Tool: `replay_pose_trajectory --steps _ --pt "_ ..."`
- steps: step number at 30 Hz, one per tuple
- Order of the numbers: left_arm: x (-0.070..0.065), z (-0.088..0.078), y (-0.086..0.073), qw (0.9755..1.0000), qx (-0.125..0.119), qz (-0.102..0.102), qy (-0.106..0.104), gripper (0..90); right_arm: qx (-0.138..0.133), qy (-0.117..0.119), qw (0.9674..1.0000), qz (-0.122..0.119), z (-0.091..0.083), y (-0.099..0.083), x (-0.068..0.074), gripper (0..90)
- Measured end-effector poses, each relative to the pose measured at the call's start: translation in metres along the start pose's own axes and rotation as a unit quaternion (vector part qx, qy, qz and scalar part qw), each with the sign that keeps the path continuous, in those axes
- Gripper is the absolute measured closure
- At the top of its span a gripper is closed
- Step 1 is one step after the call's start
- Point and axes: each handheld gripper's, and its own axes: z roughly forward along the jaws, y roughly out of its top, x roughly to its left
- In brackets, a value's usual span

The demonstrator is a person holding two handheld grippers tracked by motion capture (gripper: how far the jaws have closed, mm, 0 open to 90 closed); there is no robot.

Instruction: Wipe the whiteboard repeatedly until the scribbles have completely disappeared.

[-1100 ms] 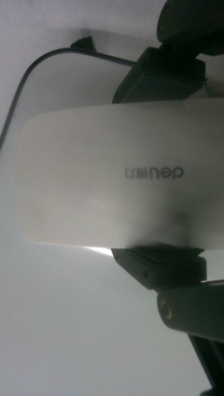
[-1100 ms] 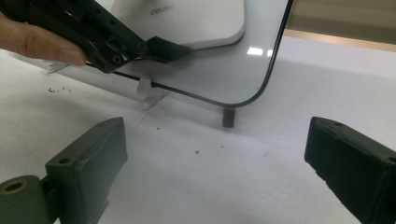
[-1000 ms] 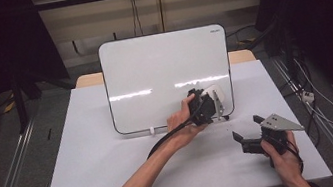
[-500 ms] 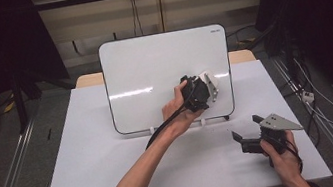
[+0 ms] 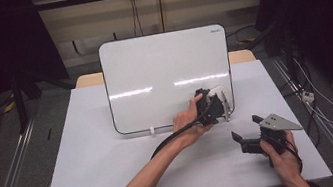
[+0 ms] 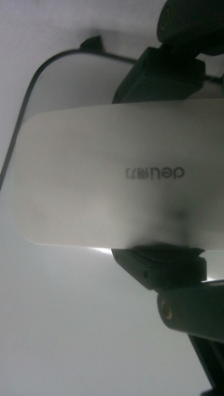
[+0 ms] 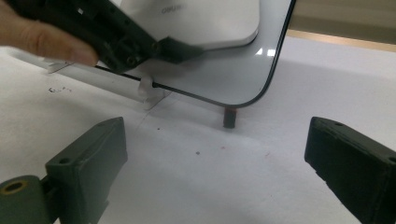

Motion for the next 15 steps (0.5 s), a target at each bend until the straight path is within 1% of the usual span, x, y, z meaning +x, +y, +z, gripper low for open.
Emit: replay_pose_trajectory --steps 1,2,3,4,5,8,9,11,12,15 --pt "-0.001 0.0 -0.002 1.0 -0.005 0.002 0.0 31.0 -0.001 0.0 1.0 0.0 0.0 0.0 0.0 5.7" --pt "-0.002 -0.002 -0.004 1.0 0.0 0.005 -0.002 31.0 0.0 -0.001 1.0 0.0 0.0 0.0 0.0 5.7" --pt "-0.003 -0.003 -0.006 0.9999 0.001 0.009 -0.003 31.0 0.001 -0.001 1.0 0.0 0.0 0.0 0.0 5.7" --pt "-0.004 -0.003 -0.008 0.9999 0.0 0.01 -0.004 31.1 0.001 -0.001 1.0 0.001 0.0 0.0 0.0 5.7" --pt "-0.004 -0.005 -0.011 0.9999 0.005 0.014 -0.007 31.0 0.0 -0.001 1.0 0.0 0.0 0.0 0.0 5.7" --pt "-0.002 -0.01 -0.019 0.9999 0.009 0.01 -0.007 31.0 0.0 -0.002 1.0 0.001 -0.001 0.0 0.0 5.7" --pt "-0.001 -0.012 -0.022 0.9999 0.012 0.005 -0.007 31.0 0.0 -0.002 1.0 0.001 -0.001 0.0 0.0 5.7" --pt "0.003 -0.015 -0.029 0.9999 0.009 -0.005 -0.004 31.0 0.001 -0.002 1.0 0.003 -0.001 0.0 0.001 5.7" --pt "0.006 -0.017 -0.032 0.9999 0.014 -0.008 -0.001 31.0 0.0 -0.002 1.0 0.002 -0.001 0.0 0.0 5.7" --pt "0.018 -0.021 -0.041 0.9993 0.011 -0.035 0.004 31.0 0.0 -0.003 1.0 0.001 -0.001 0.0 0.0 5.7"
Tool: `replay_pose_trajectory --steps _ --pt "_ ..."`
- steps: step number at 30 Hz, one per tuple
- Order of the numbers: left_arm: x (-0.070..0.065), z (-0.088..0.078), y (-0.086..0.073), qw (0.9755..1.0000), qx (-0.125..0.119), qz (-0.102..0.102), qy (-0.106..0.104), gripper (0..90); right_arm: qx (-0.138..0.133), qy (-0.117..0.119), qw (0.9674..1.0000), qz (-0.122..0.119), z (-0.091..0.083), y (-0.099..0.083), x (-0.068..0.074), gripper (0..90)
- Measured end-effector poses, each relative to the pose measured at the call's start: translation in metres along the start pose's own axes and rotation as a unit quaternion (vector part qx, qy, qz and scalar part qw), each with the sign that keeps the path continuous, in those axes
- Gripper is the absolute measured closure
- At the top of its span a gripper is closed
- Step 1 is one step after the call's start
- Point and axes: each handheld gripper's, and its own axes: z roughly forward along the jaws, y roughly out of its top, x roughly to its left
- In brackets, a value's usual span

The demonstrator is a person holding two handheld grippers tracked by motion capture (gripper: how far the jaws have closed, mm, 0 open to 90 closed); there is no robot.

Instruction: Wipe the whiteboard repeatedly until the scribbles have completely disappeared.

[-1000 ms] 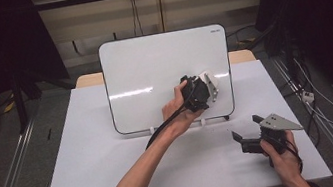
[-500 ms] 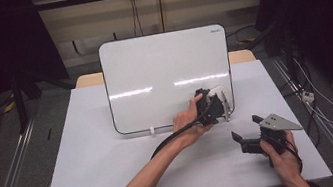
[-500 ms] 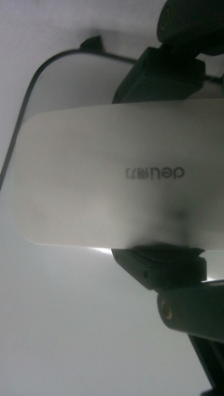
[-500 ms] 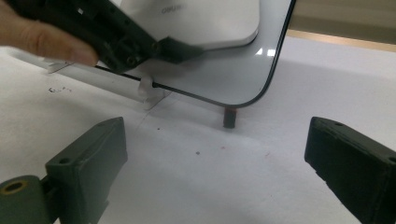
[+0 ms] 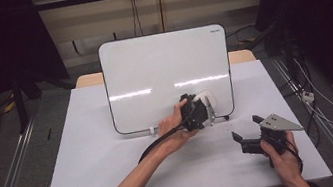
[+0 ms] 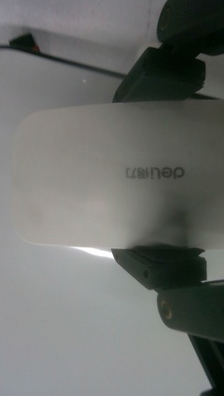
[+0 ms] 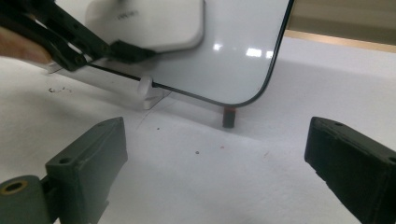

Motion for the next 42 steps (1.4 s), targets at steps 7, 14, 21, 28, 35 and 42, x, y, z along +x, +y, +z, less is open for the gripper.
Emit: replay_pose_trajectory --steps 7,14,21,28,35,42 --pt "0.026 -0.004 -0.005 0.998 0.003 -0.059 0.019 31.1 0.0 0.0 1.0 -0.003 0.001 0.0 0.001 5.7" --pt "0.005 0.005 0.014 0.9996 0.009 -0.01 0.023 31.0 0.001 0.0 1.0 -0.002 0.003 0.001 0.002 5.7" --pt "-0.011 0.011 0.025 0.9994 0.016 0.03 0.011 31.0 0.002 0.002 1.0 -0.004 0.004 0.001 0.001 5.8" --pt "-0.019 0.011 0.024 0.9985 0.011 0.054 -0.001 31.1 0.002 0.004 1.0 -0.003 0.003 0.001 0.002 5.8" --pt "-0.011 0.003 0.01 0.9996 0.022 0.007 0.013 31.1 0.0 0.001 1.0 -0.002 0.002 0.001 0.0 5.8" --pt "0.01 -0.007 -0.009 0.9987 0.005 -0.051 0.005 31.2 0.0 0.001 1.0 -0.002 0.003 0.001 0.001 5.8"
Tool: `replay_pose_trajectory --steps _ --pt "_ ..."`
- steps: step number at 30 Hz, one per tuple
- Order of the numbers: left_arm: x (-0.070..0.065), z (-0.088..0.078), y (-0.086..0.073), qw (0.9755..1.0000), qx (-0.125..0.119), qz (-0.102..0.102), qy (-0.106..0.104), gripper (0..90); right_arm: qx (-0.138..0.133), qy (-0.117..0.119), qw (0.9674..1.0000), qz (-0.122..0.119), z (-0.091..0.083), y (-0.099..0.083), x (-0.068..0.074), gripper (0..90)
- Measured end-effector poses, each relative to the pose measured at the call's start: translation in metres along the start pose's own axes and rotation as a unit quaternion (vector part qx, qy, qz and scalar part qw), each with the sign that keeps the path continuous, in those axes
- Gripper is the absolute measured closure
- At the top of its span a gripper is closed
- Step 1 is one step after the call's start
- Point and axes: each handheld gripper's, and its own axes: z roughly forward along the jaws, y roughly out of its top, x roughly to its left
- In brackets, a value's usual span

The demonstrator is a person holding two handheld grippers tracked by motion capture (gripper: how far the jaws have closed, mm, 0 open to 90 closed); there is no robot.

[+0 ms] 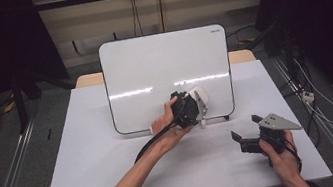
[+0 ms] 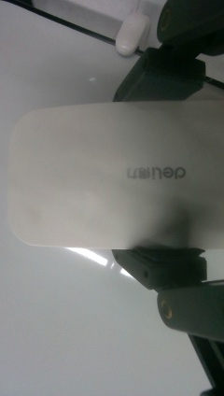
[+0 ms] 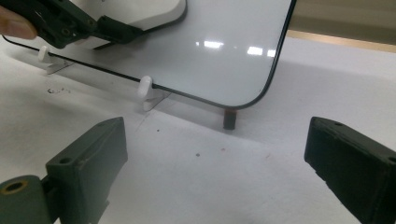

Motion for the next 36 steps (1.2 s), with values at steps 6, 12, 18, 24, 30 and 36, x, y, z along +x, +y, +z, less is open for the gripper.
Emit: replay_pose_trajectory --steps 6,12,18,24,30,36 --pt "0.005 -0.001 -0.003 0.9988 -0.019 -0.041 -0.021 31.2 0.001 0.0 1.0 0.001 0.002 0.001 0.002 5.8" --pt "0.015 -0.014 -0.009 0.9944 -0.055 -0.078 -0.044 31.2 0.003 -0.002 1.0 0.003 0.004 0.001 0.002 5.9" --pt "0.02 -0.026 -0.014 0.9917 -0.07 -0.101 -0.037 31.2 0.002 -0.002 1.0 -0.001 0.003 0.002 0.002 5.8" --pt "0.026 -0.035 -0.019 0.9878 -0.079 -0.13 -0.032 31.1 0.002 -0.001 1.0 -0.002 0.003 0.001 0.003 5.9" --pt "0.033 -0.044 -0.025 0.9846 -0.085 -0.151 -0.024 31.1 0.0 -0.001 1.0 0.001 0.001 0.0 0.001 5.9" --pt "0.04 -0.051 -0.034 0.9822 -0.084 -0.167 -0.018 31.1 -0.002 0.0 1.0 -0.001 0.001 0.001 0.001 5.8"
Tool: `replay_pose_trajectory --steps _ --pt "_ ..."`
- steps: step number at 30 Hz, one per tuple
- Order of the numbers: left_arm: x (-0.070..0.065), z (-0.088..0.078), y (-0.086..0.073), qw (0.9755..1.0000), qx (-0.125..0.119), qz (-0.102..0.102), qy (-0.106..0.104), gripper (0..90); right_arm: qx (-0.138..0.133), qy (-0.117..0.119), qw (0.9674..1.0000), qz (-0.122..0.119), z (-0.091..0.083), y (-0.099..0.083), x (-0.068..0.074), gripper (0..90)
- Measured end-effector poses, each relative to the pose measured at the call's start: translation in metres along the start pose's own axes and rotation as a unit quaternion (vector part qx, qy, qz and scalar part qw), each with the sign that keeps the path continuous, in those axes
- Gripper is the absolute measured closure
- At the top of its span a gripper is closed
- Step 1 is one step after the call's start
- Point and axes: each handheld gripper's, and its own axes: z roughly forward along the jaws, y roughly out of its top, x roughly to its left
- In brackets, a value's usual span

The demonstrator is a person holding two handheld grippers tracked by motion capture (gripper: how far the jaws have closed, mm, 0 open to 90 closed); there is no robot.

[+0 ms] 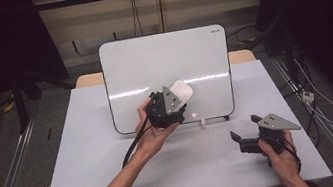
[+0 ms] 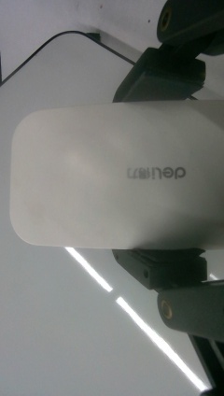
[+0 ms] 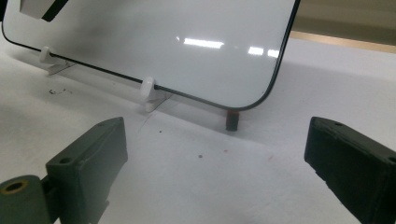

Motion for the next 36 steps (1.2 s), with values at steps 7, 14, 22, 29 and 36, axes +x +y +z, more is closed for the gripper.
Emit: replay_pose_trajectory --steps 7,14,22,29,36 --pt "0.014 -0.017 -0.01 0.9998 0.0 -0.015 0.01 31.1 0.006 -0.002 1.0 0.003 0.003 0.001 0.002 5.9" --pt "0.03 -0.034 -0.022 0.9992 0.004 -0.027 0.03 31.1 0.008 -0.004 1.0 0.003 0.005 0.0 0.001 5.9" --pt "0.043 -0.053 -0.042 0.9972 0.017 -0.052 0.052 31.1 0.004 -0.005 1.0 0.007 0.002 -0.002 -0.003 5.9" --pt "0.053 -0.061 -0.065 0.9947 0.037 -0.066 0.07 31.1 0.003 0.0 1.0 0.007 0.002 -0.001 -0.002 5.9" --pt "0.059 -0.061 -0.084 0.9923 0.061 -0.063 0.088 31.1 0.003 0.0 1.0 0.006 0.002 -0.001 -0.001 5.9"
